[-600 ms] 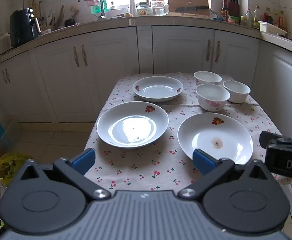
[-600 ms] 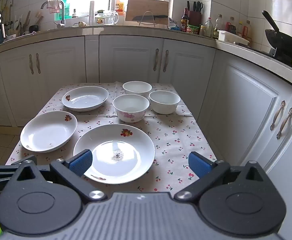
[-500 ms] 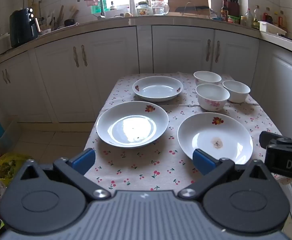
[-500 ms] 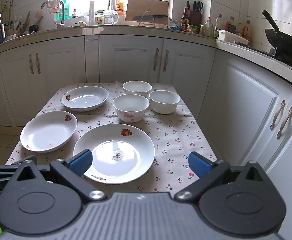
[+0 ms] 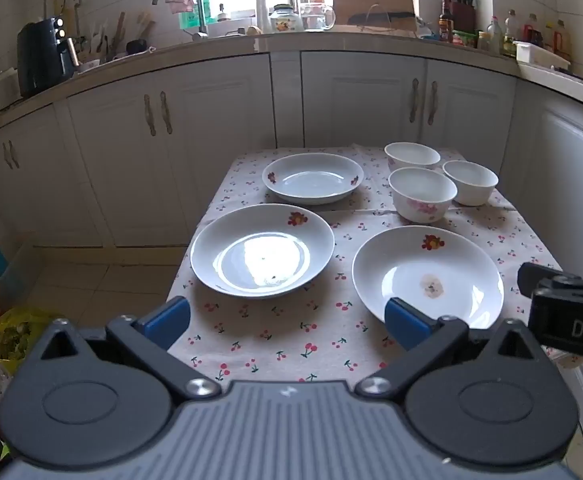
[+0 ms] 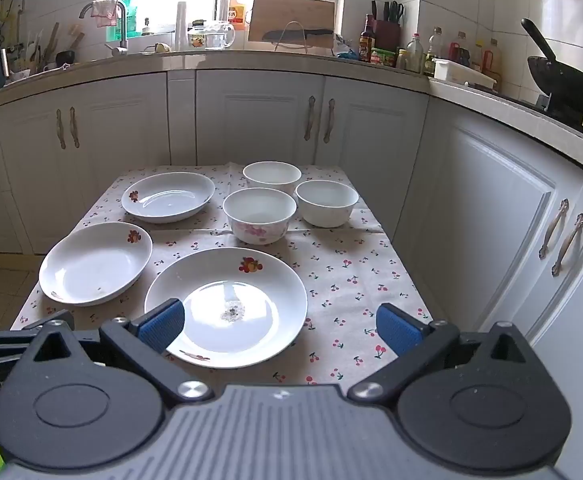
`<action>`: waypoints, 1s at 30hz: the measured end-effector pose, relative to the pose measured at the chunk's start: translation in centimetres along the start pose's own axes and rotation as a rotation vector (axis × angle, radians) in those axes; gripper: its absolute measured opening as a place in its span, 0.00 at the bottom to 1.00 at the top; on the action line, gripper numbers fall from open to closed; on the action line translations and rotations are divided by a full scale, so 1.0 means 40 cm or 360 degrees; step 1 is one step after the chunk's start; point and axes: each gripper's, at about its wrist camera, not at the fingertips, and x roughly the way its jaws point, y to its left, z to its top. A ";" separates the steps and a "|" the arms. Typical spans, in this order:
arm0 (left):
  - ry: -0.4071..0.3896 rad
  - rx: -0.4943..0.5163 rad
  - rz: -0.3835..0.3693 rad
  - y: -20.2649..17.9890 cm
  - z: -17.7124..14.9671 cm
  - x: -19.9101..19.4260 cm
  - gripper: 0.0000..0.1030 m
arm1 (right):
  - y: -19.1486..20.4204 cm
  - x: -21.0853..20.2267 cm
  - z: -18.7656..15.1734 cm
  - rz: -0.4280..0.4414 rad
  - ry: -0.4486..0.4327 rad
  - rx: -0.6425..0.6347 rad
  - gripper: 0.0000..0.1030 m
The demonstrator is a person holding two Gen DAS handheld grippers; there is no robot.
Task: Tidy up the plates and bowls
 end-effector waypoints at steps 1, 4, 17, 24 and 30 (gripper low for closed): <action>0.0001 0.0001 -0.0001 0.000 0.000 0.000 0.99 | -0.001 0.004 -0.002 0.0000 0.0000 0.0001 1.00; 0.0003 0.0000 -0.0001 -0.001 0.000 -0.004 0.99 | -0.003 0.005 -0.002 0.0001 -0.0001 0.0003 1.00; 0.0001 0.0003 0.0001 -0.001 0.002 0.001 0.99 | -0.002 0.003 0.000 0.0002 0.0002 0.0004 1.00; 0.0000 0.0003 -0.0001 0.001 0.001 0.002 0.99 | 0.000 0.002 -0.002 -0.0002 0.0003 0.0006 1.00; 0.0002 0.0002 -0.0005 0.004 0.001 0.000 0.99 | 0.000 0.002 -0.001 -0.0003 0.0001 0.0006 1.00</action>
